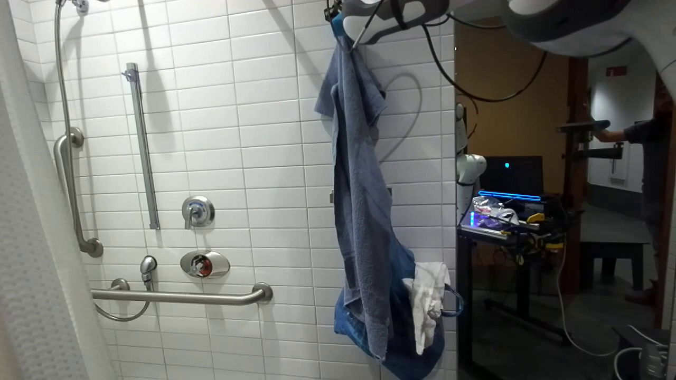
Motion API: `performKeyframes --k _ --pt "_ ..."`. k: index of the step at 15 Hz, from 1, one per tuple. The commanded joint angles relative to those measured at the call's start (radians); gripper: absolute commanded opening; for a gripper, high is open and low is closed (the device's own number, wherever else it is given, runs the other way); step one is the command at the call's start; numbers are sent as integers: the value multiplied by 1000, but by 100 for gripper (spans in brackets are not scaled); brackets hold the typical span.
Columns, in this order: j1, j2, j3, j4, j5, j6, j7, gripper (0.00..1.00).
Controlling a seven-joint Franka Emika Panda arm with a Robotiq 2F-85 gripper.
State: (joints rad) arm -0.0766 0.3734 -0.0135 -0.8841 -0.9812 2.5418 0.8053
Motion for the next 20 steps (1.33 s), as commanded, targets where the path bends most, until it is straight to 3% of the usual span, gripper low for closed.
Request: performKeyframes --k 1,20 --pt "-11 41 8 62 35 -19 -35 0" --pt "7 109 40 74 55 -44 -39 0"
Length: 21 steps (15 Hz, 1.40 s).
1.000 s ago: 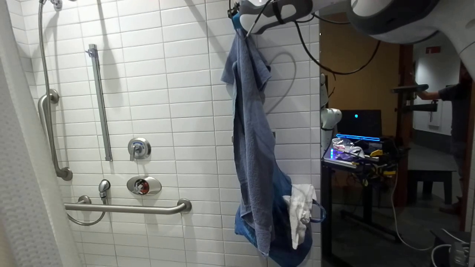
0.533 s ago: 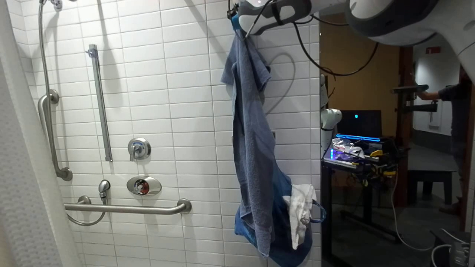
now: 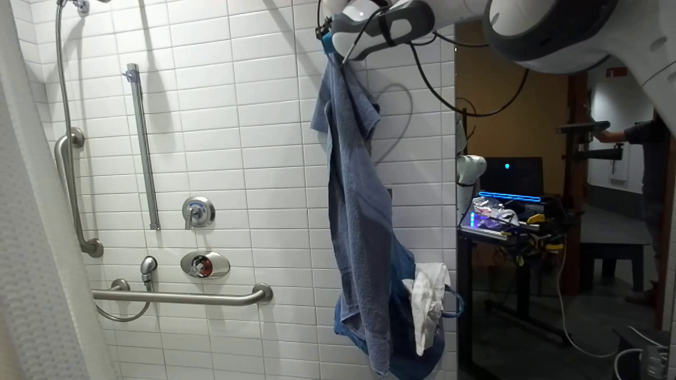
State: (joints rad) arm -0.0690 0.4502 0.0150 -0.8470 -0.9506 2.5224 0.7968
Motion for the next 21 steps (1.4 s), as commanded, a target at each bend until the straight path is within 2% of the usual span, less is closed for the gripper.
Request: performKeyframes --k 1,11,21 --pt "0 41 15 37 25 -27 -29 0" --pt "-19 51 38 -29 46 -32 -1 0" --pt "-18 27 45 -165 70 -19 66 0"
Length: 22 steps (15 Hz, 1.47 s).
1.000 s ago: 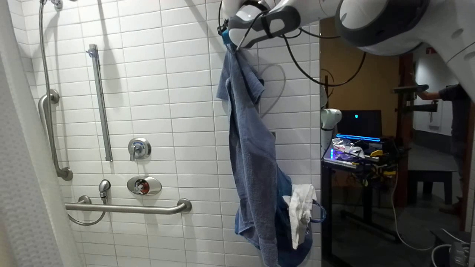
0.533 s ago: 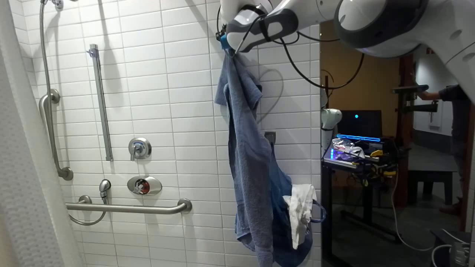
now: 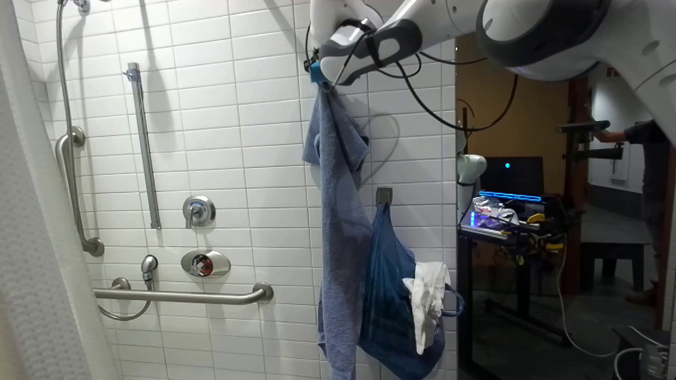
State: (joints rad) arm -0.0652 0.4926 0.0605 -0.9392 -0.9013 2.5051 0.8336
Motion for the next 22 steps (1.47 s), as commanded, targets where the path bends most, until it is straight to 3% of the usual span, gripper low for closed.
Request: performKeyframes --k 1,15,22 --pt "-23 -13 0 -83 22 -1 37 0" --pt "-121 -195 -20 -440 159 100 249 0" --pt "-171 -300 -38 -588 177 149 303 0"
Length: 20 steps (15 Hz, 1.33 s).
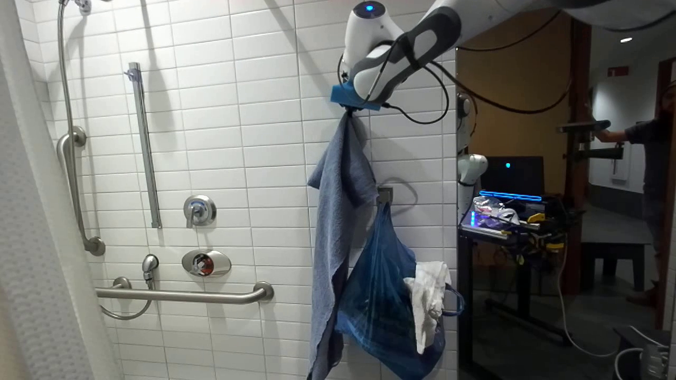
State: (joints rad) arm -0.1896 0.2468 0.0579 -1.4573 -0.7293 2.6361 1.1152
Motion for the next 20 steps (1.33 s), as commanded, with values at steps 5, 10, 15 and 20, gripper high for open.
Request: performKeyframes --k 5,10,15,20 --pt "-74 -117 -54 -137 4 29 55 0" --pt "-88 -174 -79 -183 -7 35 80 0" --pt "-92 -215 -101 -185 -21 33 85 0" --pt "-88 -254 -115 -164 -44 37 77 0"
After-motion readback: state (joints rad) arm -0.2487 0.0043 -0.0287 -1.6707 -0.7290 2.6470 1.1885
